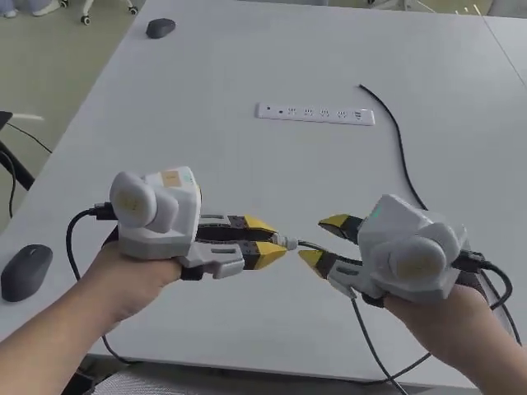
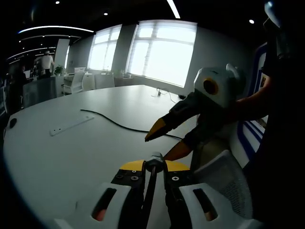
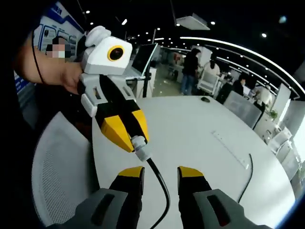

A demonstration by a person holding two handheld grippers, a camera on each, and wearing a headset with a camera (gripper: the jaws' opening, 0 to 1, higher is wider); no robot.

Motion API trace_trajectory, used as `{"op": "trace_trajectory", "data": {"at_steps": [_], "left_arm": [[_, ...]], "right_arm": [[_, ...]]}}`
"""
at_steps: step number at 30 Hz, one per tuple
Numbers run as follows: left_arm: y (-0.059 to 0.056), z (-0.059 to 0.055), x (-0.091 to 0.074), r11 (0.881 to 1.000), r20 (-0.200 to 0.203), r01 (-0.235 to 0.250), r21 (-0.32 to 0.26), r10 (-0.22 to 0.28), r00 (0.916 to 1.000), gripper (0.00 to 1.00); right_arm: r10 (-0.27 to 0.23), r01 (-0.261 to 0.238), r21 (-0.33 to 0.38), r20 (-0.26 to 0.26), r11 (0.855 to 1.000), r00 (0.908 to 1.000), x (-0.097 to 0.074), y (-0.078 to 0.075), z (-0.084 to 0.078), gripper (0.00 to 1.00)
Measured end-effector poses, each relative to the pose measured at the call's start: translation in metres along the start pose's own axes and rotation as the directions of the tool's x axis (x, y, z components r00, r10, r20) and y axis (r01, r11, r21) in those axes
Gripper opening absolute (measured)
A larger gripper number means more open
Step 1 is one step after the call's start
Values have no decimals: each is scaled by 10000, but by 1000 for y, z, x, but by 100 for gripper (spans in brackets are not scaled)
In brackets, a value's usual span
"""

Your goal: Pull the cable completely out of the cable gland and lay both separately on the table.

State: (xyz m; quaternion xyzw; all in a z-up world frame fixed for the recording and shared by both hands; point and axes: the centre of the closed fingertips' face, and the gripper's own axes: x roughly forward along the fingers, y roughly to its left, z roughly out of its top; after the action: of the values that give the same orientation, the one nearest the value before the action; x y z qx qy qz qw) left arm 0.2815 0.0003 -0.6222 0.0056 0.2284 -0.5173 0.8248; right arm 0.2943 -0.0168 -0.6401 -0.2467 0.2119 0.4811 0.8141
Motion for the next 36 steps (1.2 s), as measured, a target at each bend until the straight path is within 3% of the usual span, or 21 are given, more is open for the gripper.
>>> {"op": "trace_trajectory", "data": {"at_steps": [6,17,25,36], "left_arm": [[-1,0,0,10000,5,2,-45,-2,10000,15],[-3,1,4,10000,-1,48,-43,-48,10000,15],[-3,1,6,10000,9,44,-61,-44,10000,15],[-3,0,9,9999,-89,53,93,-52,9999,15]], "right_arm": [[84,-76,-1127,66,9936,9999,1,4,3,14],[264,-269,-2160,-52,9760,9996,3,10,2,1],[283,-292,-1676,-75,9854,9996,4,8,-1,0],[292,-292,-247,-4,9993,9996,6,7,-8,0]]}}
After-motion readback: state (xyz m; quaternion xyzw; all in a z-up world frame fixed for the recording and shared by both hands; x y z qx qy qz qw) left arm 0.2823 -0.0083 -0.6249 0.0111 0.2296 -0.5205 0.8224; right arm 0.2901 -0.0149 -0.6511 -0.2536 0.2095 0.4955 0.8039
